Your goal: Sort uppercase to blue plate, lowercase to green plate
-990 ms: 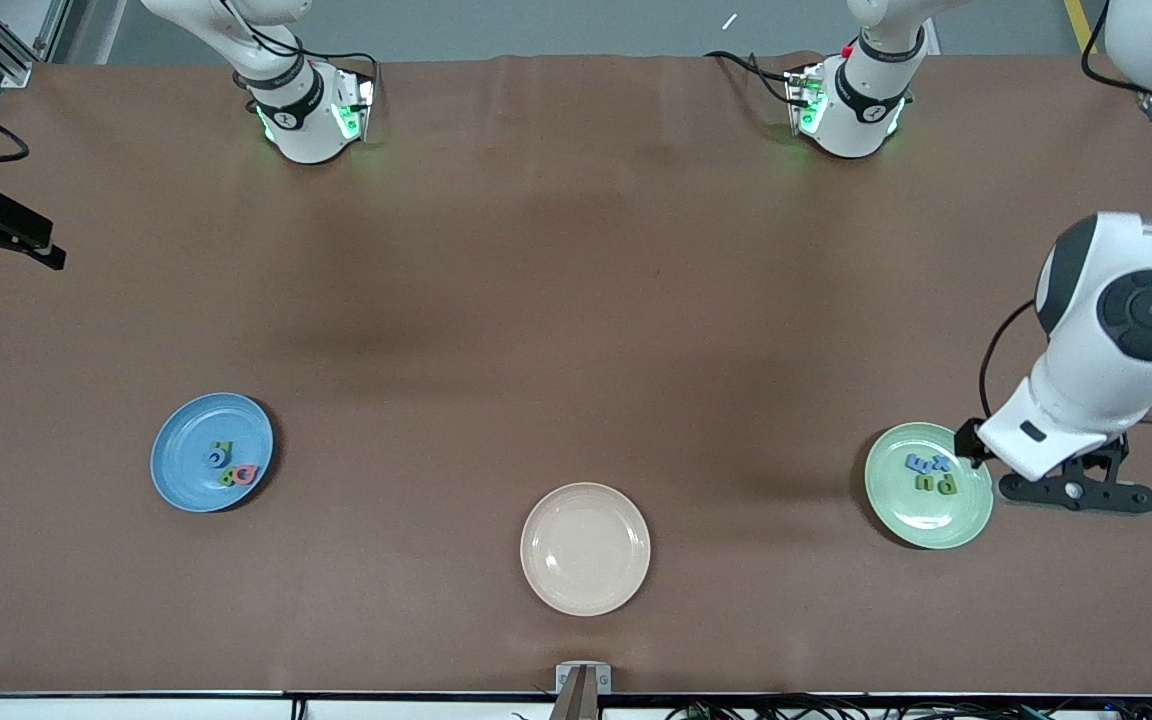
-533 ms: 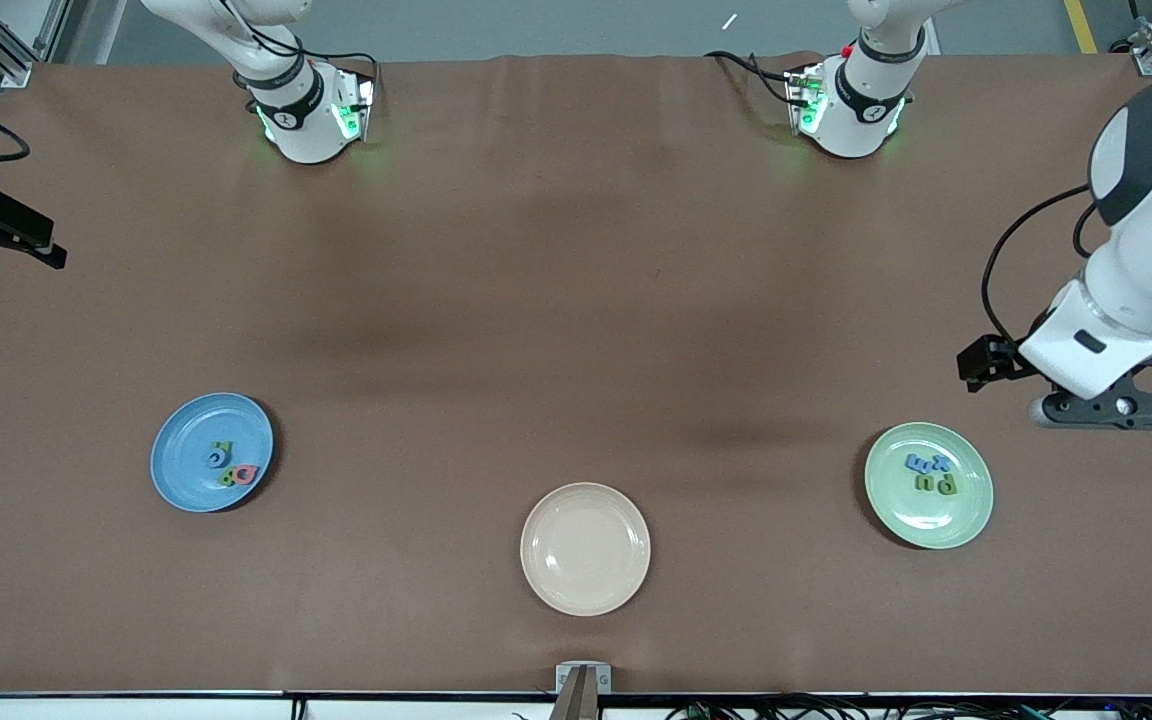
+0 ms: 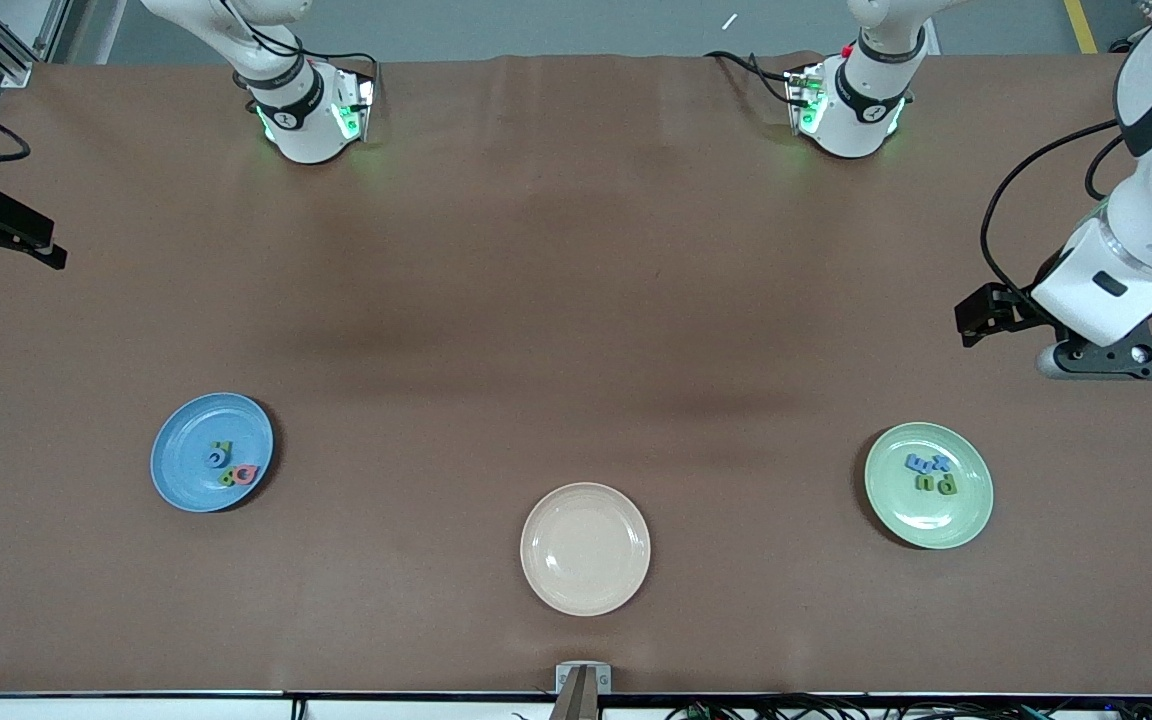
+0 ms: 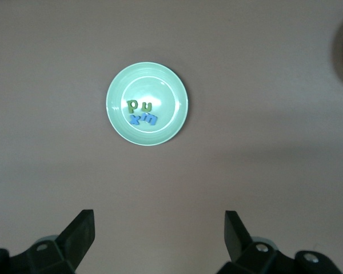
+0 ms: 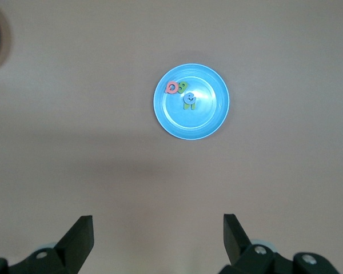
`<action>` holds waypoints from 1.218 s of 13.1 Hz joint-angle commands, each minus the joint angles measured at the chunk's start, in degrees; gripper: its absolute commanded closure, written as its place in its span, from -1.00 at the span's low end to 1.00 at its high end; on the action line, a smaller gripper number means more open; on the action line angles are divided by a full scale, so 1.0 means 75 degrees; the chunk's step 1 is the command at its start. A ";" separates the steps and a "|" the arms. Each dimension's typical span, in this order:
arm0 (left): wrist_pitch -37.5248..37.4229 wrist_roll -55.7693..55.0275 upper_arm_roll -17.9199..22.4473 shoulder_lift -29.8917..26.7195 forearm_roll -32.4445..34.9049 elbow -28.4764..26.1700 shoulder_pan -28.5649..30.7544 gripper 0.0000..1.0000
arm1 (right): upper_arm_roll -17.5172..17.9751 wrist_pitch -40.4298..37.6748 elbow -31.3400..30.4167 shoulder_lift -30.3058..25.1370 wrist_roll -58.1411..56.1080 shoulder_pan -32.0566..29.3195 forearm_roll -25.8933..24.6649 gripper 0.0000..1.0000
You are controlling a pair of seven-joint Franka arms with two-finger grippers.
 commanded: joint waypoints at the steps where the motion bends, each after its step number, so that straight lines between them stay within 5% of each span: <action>1: -0.0178 0.0121 0.0008 -0.0353 -0.0311 0.0065 0.0077 -1.00 | 0.0028 0.0004 -0.0029 -0.0084 -0.0041 0.0011 -0.0037 -1.00; 3: -0.0398 0.0155 0.0544 -0.0647 -0.0311 0.0042 -0.0377 -1.00 | 0.0016 -0.0019 -0.0029 -0.0084 -0.0041 0.0011 -0.0037 -1.00; 8: -0.0845 0.1104 0.3484 -0.1443 -0.1245 -0.0459 -0.2382 -1.00 | 0.0016 -0.0042 -0.0040 -0.0084 -0.0041 0.0011 -0.0025 -1.00; 14: -0.0846 0.1456 0.4729 -0.2078 -0.1437 -0.1013 -0.3273 -1.00 | 0.0028 -0.0042 -0.0029 -0.0084 -0.0030 0.0011 -0.0037 -1.00; 16: -0.0799 0.1456 0.4755 -0.2054 -0.1401 -0.0978 -0.3287 -1.00 | 0.0028 -0.0042 -0.0029 -0.0084 -0.0041 0.0011 -0.0037 -1.00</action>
